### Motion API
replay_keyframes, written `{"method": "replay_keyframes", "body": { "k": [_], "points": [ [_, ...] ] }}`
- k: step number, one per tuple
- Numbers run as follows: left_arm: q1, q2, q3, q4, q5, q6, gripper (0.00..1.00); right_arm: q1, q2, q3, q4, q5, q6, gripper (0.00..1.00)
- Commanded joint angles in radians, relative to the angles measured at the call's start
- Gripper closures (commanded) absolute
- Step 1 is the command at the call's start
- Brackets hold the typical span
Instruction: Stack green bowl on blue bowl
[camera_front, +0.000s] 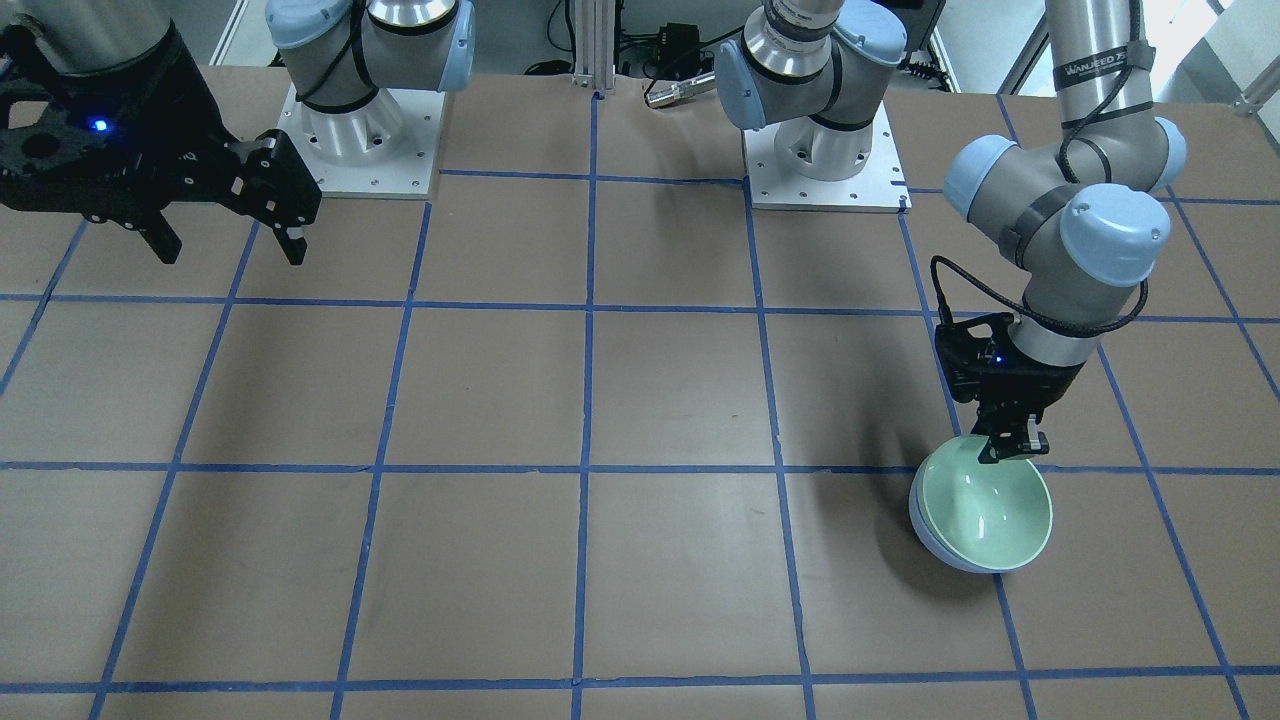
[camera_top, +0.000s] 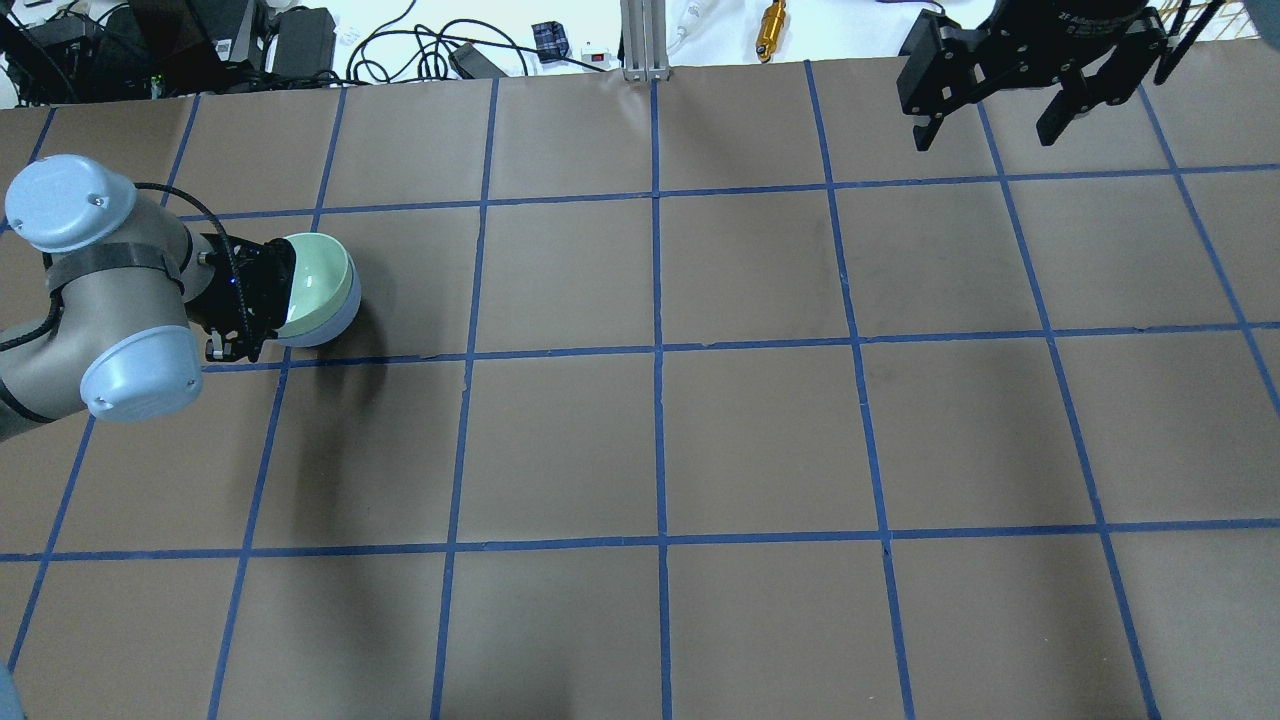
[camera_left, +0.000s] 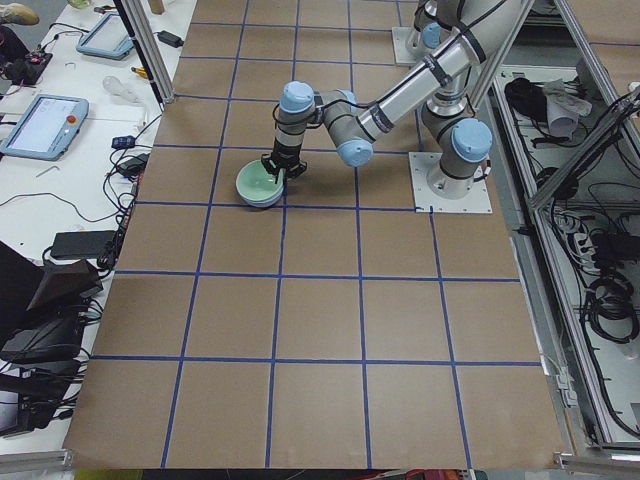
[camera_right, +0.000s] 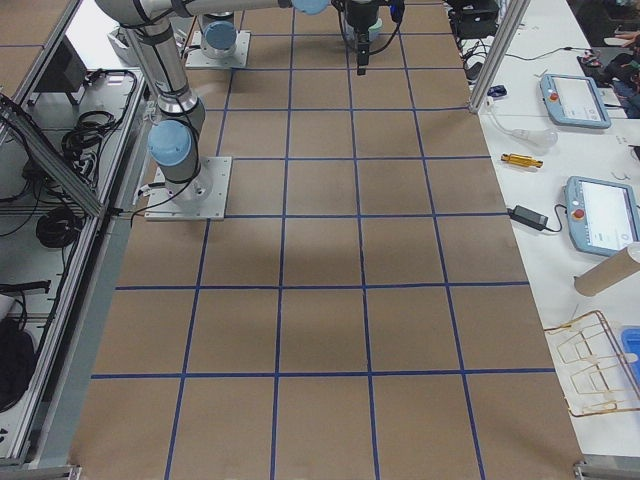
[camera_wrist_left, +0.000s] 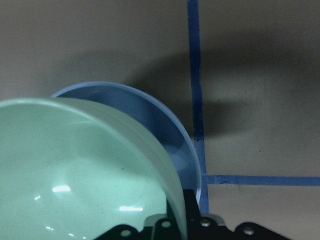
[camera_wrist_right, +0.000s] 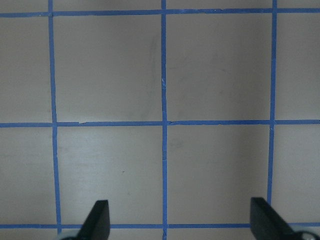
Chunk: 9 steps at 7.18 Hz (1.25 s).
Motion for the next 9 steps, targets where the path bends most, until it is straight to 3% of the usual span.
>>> {"method": "replay_keyframes", "body": {
  "k": [1,3,5,6,7,9],
  "points": [
    [-0.002,0.029,0.016,-0.013,0.006,-0.016,0.0,0.0,0.0,0.0,0.0,0.0,0.0,0.0],
    [0.0,0.136,0.128,-0.293,-0.004,-0.065,0.0,0.0,0.0,0.0,0.0,0.0,0.0,0.0],
    [-0.006,0.256,0.289,-0.687,-0.02,-0.331,0.0,0.0,-0.001,0.0,0.0,0.0,0.0,0.0],
    [-0.009,0.288,0.341,-0.796,-0.086,-0.534,0.0,0.0,-0.001,0.0,0.0,0.0,0.0,0.0],
    [-0.04,0.287,0.386,-0.826,-0.103,-0.697,0.0,0.0,0.0,0.0,0.0,0.0,0.0,0.0],
    [-0.205,0.253,0.482,-0.826,-0.106,-1.223,0.0,0.0,-0.001,0.0,0.0,0.002,0.0,0.0]
  ]
}}
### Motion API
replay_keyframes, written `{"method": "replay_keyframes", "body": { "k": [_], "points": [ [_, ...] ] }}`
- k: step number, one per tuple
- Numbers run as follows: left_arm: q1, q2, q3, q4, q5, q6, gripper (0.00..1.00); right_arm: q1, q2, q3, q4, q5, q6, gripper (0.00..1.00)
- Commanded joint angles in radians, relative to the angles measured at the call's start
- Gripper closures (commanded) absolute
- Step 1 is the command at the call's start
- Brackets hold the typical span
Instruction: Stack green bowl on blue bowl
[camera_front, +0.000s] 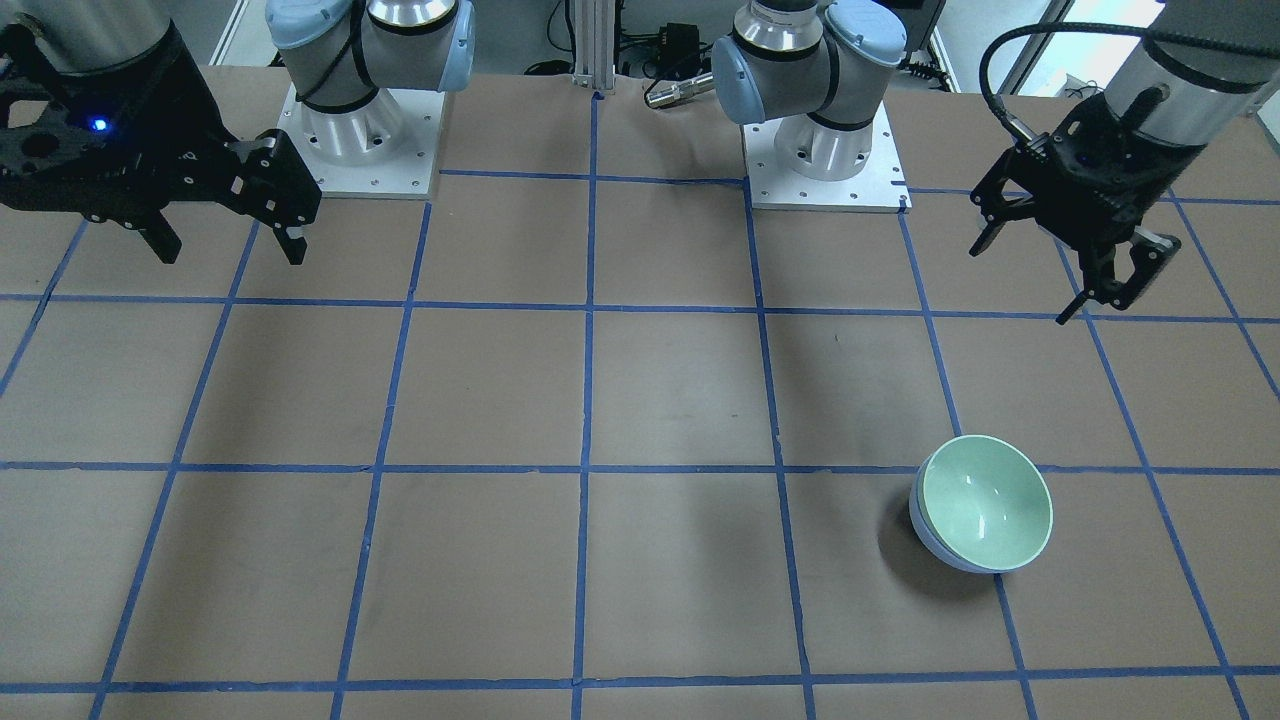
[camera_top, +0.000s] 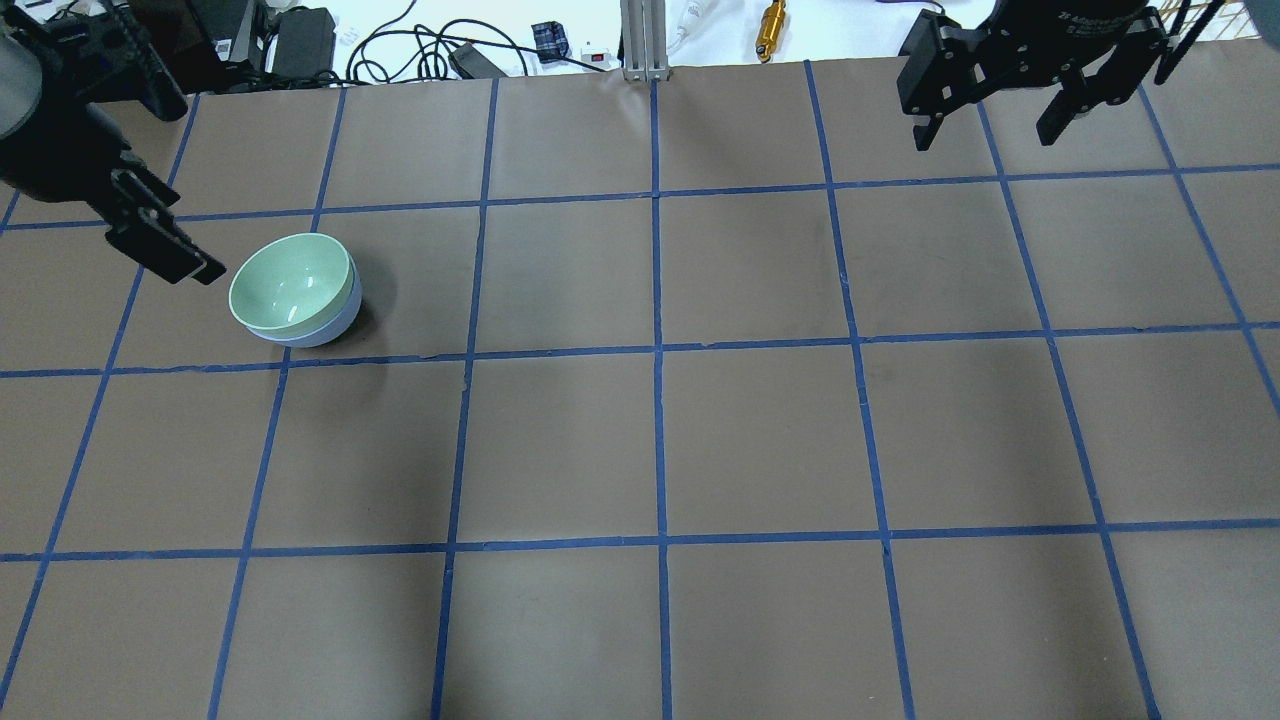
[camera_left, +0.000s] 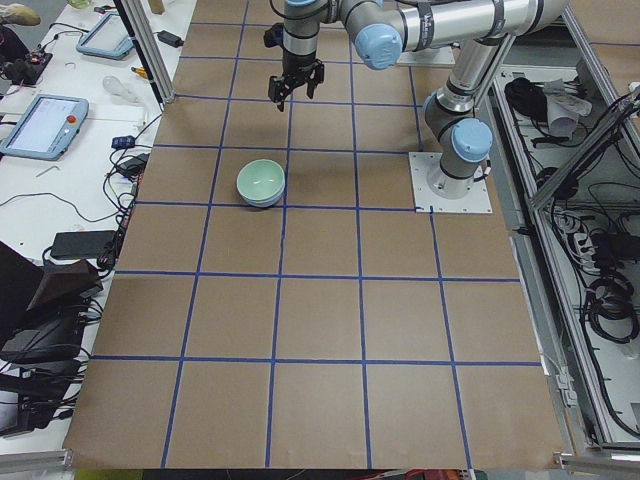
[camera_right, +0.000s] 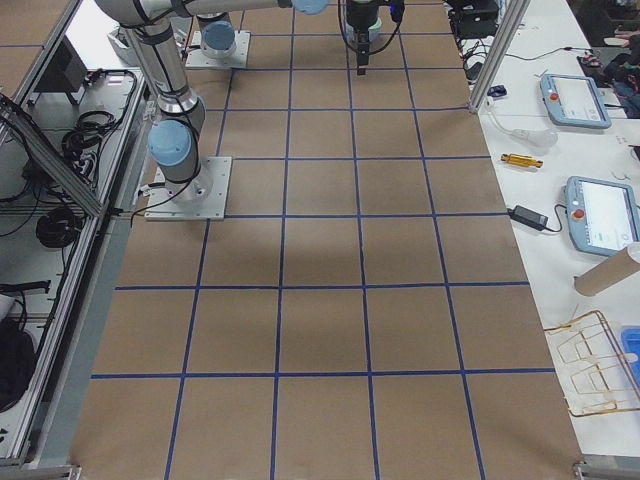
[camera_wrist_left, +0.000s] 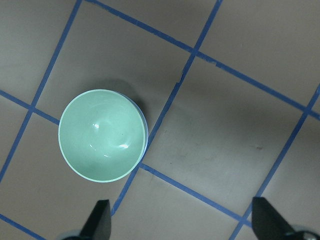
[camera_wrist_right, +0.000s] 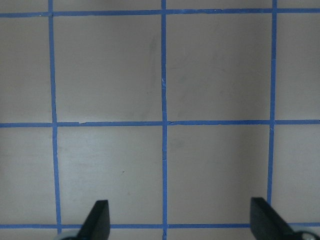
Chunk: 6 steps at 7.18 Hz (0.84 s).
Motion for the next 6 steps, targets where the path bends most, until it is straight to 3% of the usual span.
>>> {"method": "replay_keyframes", "body": {
  "k": [1,4,6],
  "points": [
    [-0.159,-0.027,0.076,-0.007,0.013,-0.481,0.0,0.0,0.0,0.0,0.0,0.001,0.0,0.0],
    [-0.279,-0.027,0.08,-0.094,0.105,-1.036,0.0,0.0,0.001,0.0,0.0,0.0,0.0,0.0],
    [-0.312,-0.021,0.082,-0.192,0.107,-1.165,0.0,0.0,0.0,0.0,0.0,0.001,0.0,0.0]
  ]
}}
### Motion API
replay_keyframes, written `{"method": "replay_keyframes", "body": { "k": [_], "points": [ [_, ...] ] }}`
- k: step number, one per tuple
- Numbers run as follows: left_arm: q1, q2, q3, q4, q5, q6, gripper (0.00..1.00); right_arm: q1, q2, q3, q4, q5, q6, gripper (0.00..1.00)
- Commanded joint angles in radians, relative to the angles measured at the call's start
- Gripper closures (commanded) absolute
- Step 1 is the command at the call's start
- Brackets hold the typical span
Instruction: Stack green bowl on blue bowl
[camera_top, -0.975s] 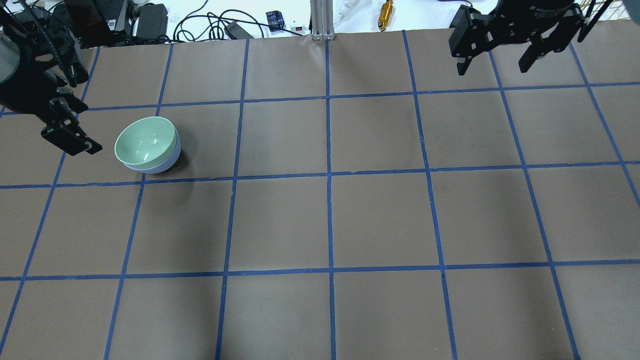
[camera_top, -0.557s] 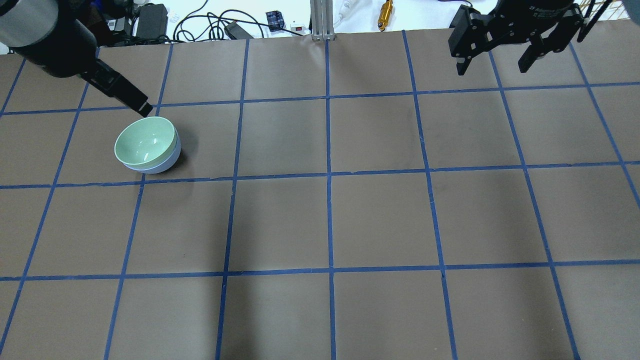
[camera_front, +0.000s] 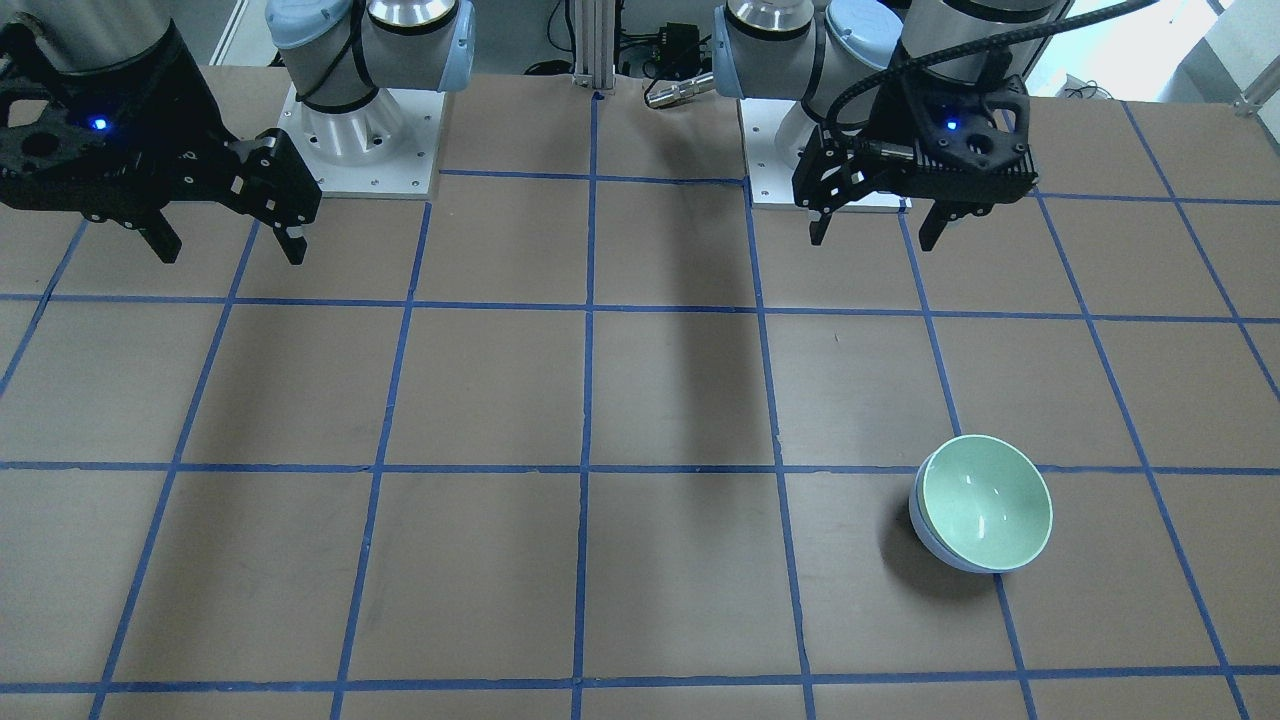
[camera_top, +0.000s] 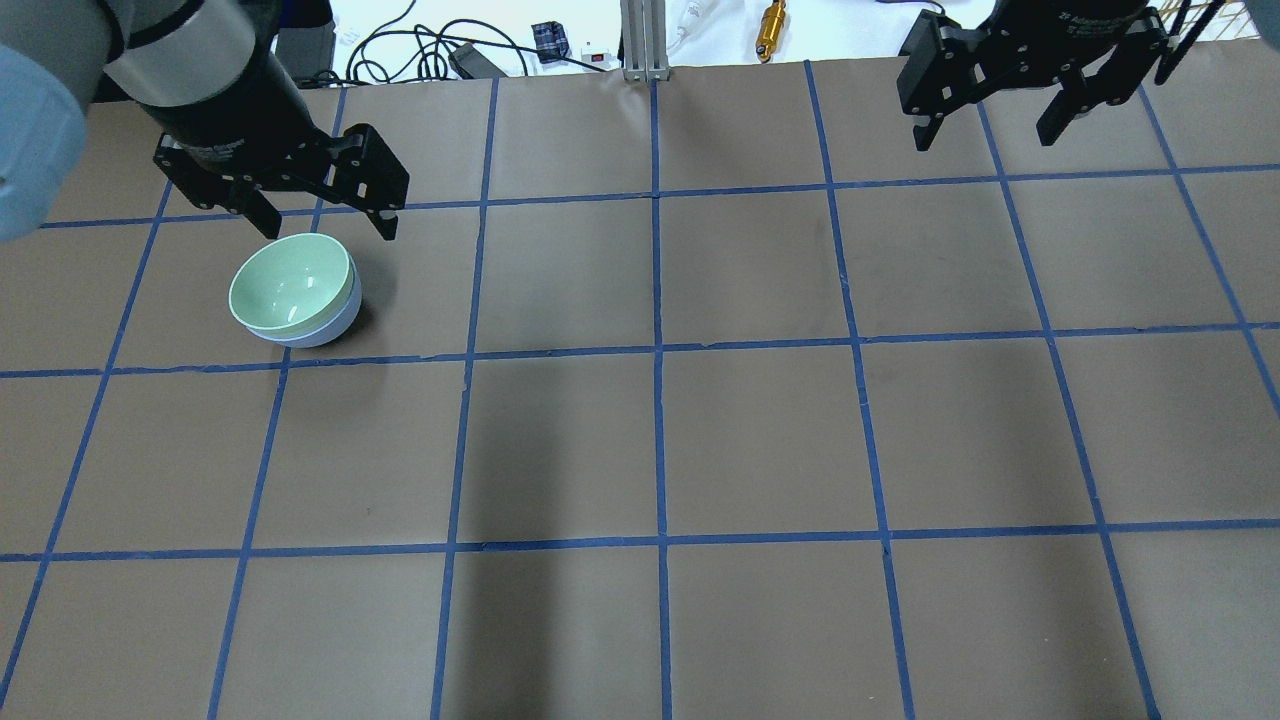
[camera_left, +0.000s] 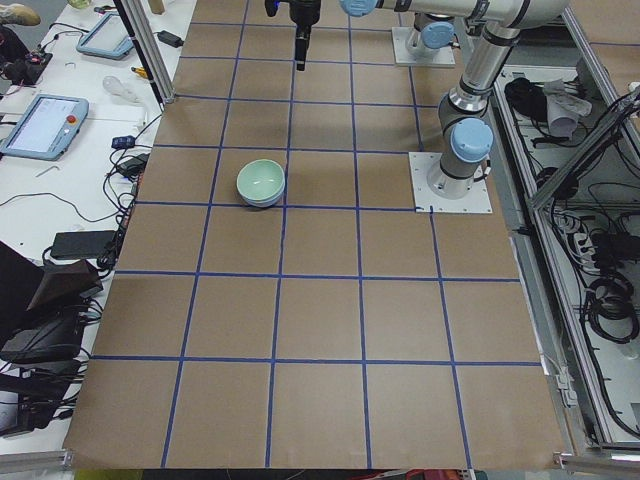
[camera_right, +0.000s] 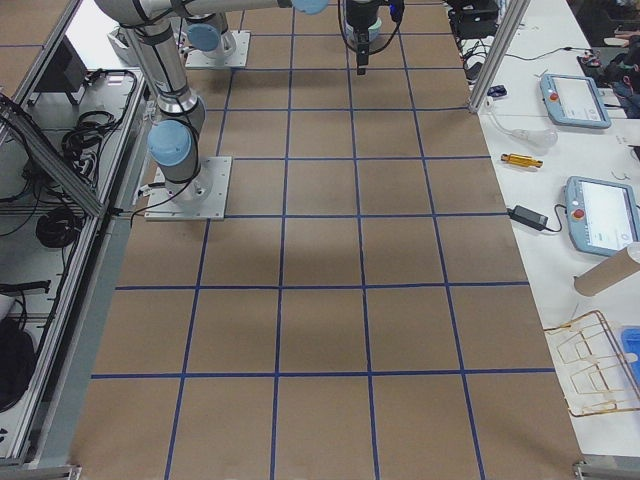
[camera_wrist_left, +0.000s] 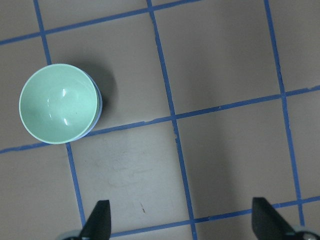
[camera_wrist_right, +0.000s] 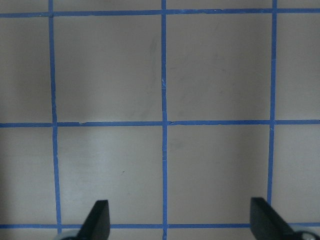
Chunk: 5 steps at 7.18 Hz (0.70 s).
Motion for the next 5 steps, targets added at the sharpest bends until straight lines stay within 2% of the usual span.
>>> {"method": "replay_keyframes", "body": {
  "k": [1,5],
  "points": [
    [-0.012,0.013,0.003,-0.085,0.007,-0.077,0.0,0.0,0.001,0.0,0.0,-0.001,0.0,0.0],
    [-0.006,0.01,0.005,-0.07,0.002,-0.017,0.0,0.0,0.001,0.0,0.0,0.001,0.0,0.0]
  ]
}}
